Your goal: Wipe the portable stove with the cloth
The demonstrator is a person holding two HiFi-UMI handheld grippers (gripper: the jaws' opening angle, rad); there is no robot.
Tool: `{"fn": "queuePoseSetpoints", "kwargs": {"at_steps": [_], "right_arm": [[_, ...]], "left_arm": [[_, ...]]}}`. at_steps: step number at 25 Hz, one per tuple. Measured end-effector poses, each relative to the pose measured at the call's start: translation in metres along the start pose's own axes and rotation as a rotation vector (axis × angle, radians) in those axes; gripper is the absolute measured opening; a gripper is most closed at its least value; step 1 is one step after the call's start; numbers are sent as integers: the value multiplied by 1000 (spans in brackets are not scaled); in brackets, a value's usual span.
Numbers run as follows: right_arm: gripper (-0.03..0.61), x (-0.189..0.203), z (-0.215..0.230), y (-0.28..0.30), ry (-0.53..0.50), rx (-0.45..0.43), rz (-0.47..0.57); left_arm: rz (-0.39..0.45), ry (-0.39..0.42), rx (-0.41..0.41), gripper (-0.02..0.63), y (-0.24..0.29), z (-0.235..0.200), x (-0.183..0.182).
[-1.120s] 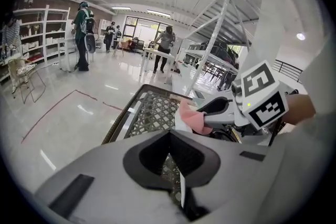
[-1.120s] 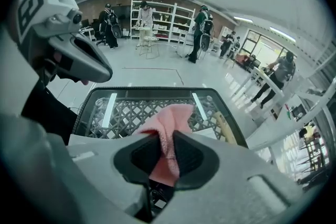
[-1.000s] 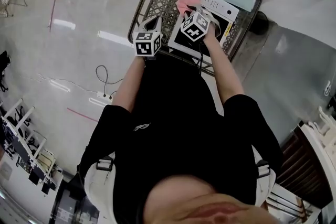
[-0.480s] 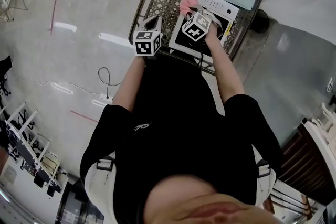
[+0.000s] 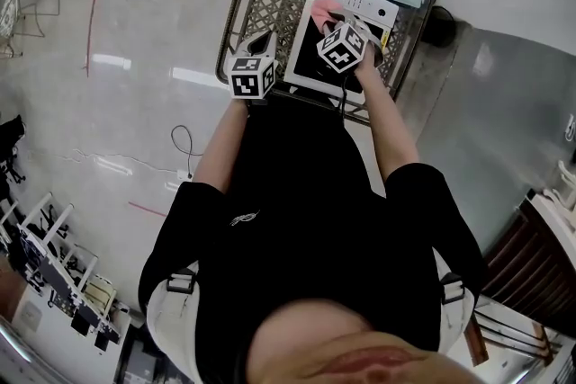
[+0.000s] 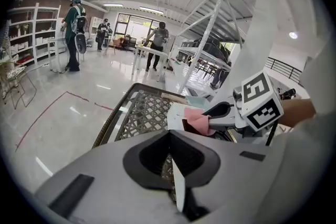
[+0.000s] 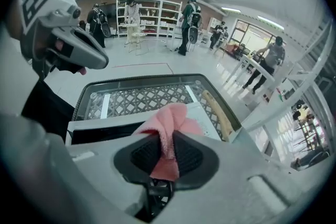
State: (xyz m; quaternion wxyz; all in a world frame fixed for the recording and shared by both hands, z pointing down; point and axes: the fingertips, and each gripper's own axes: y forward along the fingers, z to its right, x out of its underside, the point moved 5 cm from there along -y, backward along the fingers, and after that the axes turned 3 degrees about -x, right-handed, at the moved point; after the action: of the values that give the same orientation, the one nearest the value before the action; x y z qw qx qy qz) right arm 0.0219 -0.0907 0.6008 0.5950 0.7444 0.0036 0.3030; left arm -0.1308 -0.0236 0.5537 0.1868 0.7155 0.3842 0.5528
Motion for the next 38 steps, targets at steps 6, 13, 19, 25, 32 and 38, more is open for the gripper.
{"fn": "queuePoseSetpoints", "kwargs": {"at_steps": [6, 13, 19, 25, 32, 38], "right_arm": [[58, 27, 10, -1, 37, 21, -46], [58, 57, 21, -10, 91, 43, -98], [58, 83, 26, -16, 127, 75, -117], [58, 91, 23, -19, 165, 90, -97], [58, 98, 31, -28, 193, 127, -73], [58, 109, 41, -41, 199, 169, -78]], "left_arm": [[-10, 10, 1, 0, 0, 4, 1], [-18, 38, 20, 0, 4, 15, 3], [-25, 60, 47, 0, 11, 30, 0], [-38, 96, 89, 0, 22, 49, 1], [-61, 138, 121, 0, 28, 65, 4], [-65, 152, 125, 0, 31, 70, 1]]}}
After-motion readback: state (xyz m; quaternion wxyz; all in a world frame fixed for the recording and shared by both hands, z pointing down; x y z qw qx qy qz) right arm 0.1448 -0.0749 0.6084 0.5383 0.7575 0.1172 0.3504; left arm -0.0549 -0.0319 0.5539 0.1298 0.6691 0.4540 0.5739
